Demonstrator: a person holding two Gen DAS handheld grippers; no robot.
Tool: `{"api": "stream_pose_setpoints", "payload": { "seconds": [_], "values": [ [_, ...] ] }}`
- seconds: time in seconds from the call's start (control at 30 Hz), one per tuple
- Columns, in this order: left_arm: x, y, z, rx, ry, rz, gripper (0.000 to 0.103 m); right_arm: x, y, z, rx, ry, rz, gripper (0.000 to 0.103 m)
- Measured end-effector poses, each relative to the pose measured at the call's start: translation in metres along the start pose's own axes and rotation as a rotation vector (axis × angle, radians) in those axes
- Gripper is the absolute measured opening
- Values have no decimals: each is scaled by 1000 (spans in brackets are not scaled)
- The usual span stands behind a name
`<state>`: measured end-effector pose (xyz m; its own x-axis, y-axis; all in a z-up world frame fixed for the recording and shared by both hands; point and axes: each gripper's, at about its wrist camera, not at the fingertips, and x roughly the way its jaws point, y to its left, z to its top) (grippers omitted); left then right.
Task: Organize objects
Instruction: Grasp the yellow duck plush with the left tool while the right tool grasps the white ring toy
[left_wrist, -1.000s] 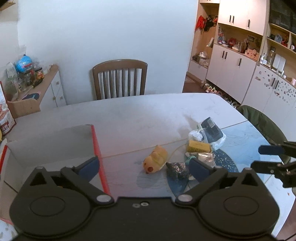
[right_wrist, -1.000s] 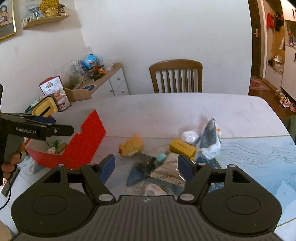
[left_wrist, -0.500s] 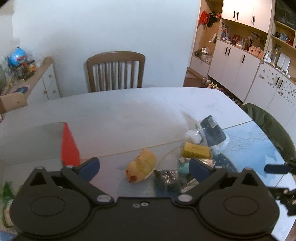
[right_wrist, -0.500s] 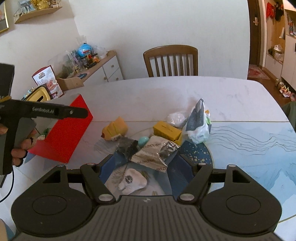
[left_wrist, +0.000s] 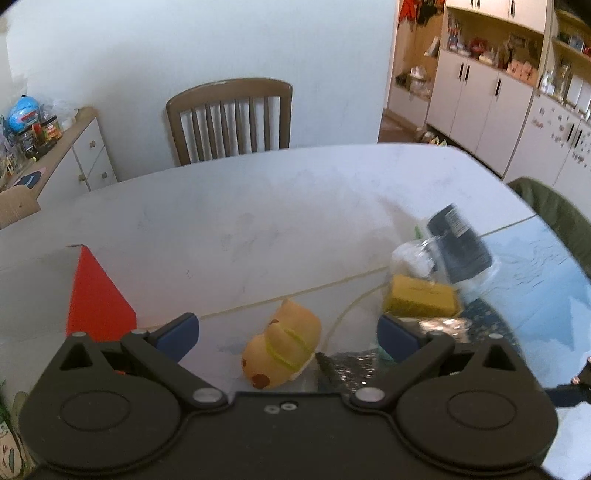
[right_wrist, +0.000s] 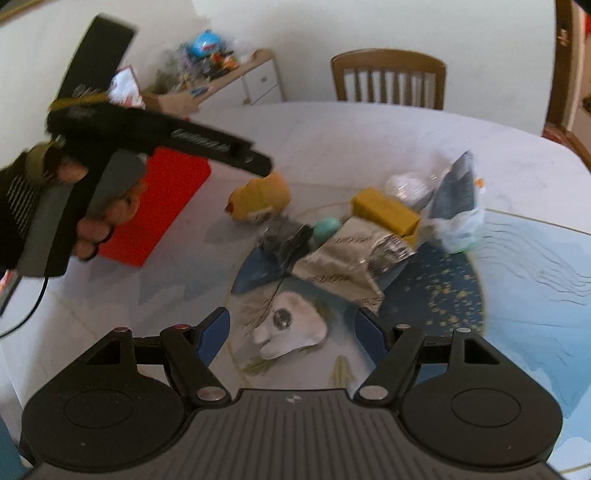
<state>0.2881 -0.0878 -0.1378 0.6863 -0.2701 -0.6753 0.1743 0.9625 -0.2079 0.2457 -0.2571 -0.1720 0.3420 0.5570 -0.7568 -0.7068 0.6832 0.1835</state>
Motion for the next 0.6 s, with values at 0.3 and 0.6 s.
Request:
{"api": "stream_pose_setpoints", "payload": {
  "seconds": [0.3,0.6],
  "values": [
    [38,5,0,18,65,46,102,31,4,-2,-41,51,13,74],
    [56,9,-2,26,96,82,101,51,6,-3,-49,73,22,74]
  ]
}}
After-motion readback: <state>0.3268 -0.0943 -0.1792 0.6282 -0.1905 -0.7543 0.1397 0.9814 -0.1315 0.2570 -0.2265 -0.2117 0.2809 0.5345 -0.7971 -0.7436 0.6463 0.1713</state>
